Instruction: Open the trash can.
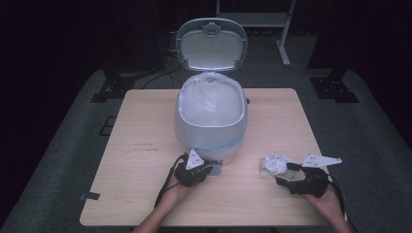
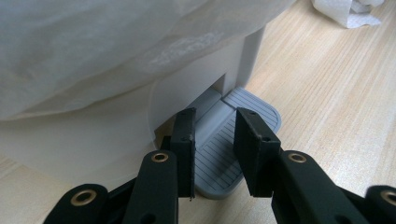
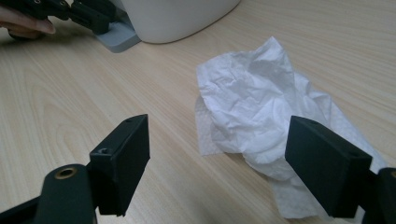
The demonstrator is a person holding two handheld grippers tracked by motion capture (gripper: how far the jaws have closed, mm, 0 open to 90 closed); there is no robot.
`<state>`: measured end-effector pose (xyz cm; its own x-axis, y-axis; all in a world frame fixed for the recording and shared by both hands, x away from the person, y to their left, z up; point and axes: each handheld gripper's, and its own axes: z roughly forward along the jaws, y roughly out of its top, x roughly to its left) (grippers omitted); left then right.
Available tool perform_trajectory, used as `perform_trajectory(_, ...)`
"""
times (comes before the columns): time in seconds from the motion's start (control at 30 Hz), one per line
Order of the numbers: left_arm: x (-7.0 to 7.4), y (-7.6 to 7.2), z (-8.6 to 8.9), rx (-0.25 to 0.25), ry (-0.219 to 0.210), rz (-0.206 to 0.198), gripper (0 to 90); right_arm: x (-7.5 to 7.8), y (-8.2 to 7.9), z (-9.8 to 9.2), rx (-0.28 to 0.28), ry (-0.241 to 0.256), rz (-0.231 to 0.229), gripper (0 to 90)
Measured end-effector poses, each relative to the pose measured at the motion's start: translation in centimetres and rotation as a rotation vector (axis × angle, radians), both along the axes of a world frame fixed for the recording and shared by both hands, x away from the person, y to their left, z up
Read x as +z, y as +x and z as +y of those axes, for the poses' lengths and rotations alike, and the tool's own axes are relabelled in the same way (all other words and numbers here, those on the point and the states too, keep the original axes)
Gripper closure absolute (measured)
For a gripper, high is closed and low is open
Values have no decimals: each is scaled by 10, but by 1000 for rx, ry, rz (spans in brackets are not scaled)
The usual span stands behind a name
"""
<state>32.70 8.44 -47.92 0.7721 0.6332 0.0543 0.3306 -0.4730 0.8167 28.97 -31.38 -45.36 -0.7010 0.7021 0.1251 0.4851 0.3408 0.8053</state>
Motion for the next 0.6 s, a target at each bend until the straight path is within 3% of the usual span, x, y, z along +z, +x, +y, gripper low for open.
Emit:
perform_trajectory(0.3, 0, -1, 0, 5, 0, -3, 692, 3, 12, 0, -11, -27, -5, 215)
perform_trajectory(0.6, -1, -1, 0, 7, -4, -4, 688, 16, 32, 13, 18, -126, -8, 238)
